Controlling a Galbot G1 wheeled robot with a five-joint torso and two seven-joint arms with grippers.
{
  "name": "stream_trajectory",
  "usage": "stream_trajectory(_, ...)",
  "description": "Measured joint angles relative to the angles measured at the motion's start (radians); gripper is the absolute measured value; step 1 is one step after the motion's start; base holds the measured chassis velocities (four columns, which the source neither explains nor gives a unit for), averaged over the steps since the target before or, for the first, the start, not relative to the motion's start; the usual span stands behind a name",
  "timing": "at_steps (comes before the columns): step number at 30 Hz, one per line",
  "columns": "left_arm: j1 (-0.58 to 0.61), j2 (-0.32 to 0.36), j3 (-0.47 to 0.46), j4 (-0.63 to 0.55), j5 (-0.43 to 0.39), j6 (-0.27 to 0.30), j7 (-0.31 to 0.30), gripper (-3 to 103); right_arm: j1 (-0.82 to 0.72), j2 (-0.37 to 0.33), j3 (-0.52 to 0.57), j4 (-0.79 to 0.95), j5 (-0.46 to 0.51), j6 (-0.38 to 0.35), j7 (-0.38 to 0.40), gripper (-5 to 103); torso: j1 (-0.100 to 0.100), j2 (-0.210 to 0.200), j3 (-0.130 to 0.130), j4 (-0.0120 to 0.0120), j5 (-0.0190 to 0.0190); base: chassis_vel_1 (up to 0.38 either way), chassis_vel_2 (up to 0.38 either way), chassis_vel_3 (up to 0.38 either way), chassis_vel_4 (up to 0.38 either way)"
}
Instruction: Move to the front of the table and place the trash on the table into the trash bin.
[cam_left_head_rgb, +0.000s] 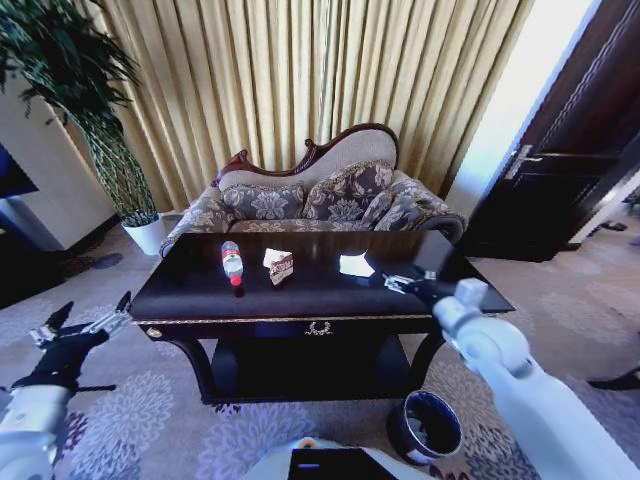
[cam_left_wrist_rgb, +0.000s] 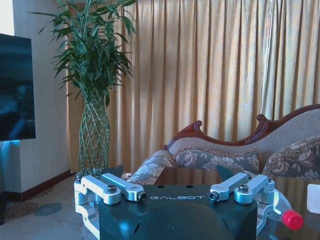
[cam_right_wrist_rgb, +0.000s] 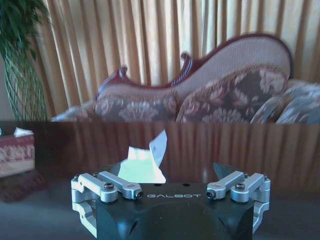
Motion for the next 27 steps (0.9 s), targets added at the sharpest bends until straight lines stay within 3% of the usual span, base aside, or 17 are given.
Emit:
stream_trajectory(7,0.008,-0.004,0.004,0.0,-0.002,0.0,0.0,100,0.195,0.012,-0.14,-0.172,-0.015,-0.001,0.003,100,0.0,0.0,0.0,0.0001,-0.0003,0.0,0.0,0.0,0.0)
stream_trajectory(22,0.012,0.0,0.016,0.0,-0.004,0.0,-0.001,100,0.29,0.049,-0.252,-0.287,-0.061,0.007,-0.006,100,0.0,0.0,0.0,0.0001,-0.0003,0.0,0.0,0.0,0.0)
stream_trajectory(27,0.018,0.005,-0.002,0.0,-0.011,-0.001,-0.001,100,0.297,0.045,-0.265,-0.292,-0.069,0.01,-0.007,80,0.0,0.0,0.0,0.0,-0.0003,0.0,0.0,0.0,0.0)
